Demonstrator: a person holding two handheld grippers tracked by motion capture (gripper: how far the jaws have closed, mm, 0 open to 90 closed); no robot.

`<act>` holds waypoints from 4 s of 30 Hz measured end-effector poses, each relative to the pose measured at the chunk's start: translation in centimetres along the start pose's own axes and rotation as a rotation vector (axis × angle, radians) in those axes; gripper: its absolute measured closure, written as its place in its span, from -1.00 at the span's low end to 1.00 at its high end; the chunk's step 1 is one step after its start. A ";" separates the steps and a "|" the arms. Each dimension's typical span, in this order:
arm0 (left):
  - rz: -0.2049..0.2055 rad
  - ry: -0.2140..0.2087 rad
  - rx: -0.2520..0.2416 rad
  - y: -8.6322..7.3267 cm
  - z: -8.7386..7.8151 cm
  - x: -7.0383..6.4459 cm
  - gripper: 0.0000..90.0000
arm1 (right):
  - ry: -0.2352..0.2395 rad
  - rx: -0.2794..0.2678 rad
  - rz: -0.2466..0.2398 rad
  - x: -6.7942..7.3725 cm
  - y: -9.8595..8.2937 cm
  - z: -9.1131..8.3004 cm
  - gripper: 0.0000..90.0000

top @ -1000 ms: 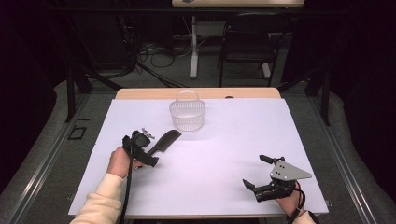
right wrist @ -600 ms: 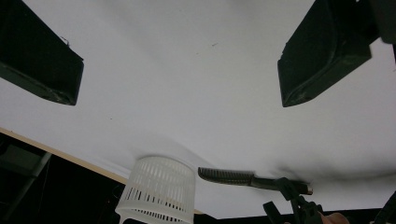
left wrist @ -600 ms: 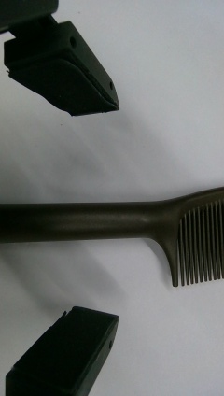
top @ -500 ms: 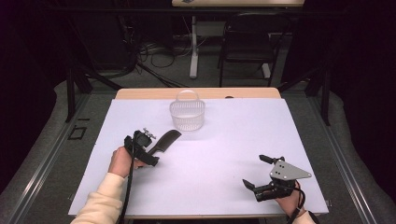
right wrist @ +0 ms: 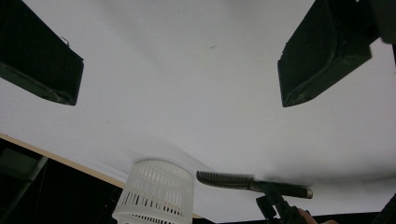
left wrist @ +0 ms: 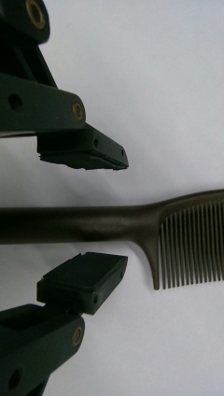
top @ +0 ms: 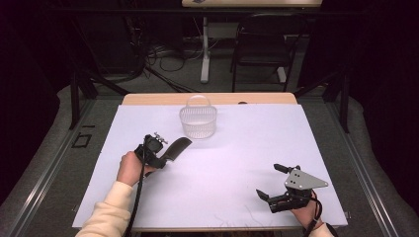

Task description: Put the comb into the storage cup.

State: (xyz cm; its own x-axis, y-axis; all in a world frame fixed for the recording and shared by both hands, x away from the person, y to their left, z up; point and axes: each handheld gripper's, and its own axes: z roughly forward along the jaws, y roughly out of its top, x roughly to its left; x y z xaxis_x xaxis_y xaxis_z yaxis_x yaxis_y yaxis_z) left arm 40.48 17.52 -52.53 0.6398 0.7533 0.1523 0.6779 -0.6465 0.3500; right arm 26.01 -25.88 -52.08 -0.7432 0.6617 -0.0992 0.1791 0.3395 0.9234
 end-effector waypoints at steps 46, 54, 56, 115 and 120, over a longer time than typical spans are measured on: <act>-0.032 -0.142 0.061 0.9 0.2 1.1 0.61 | 0.008 0.008 -0.003 0.1 0.0 0.0 -1.00; -0.026 -0.146 0.033 0.3 -0.8 1.0 0.61 | 0.008 0.005 -0.001 0.0 0.0 -0.1 -1.00; -0.024 -0.147 0.028 0.2 -1.0 1.0 0.61 | 0.007 0.002 -0.001 0.0 0.0 -0.1 -1.00; -0.149 -0.122 -0.298 -2.7 -3.0 2.7 0.61 | 0.004 0.001 0.001 0.0 0.0 -0.2 -1.00; -0.155 -0.116 -0.320 -2.7 -3.1 2.7 0.61 | 0.005 0.001 0.005 0.1 0.0 -0.2 -1.00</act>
State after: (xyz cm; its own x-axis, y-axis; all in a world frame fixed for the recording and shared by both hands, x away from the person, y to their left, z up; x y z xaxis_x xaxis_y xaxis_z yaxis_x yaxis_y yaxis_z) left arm 39.26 21.70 -50.21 0.5877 0.8087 -0.0248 0.6344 -0.4416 0.6344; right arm 25.84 -25.98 -52.01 -0.7457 0.6598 -0.0929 0.1834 0.3373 0.9234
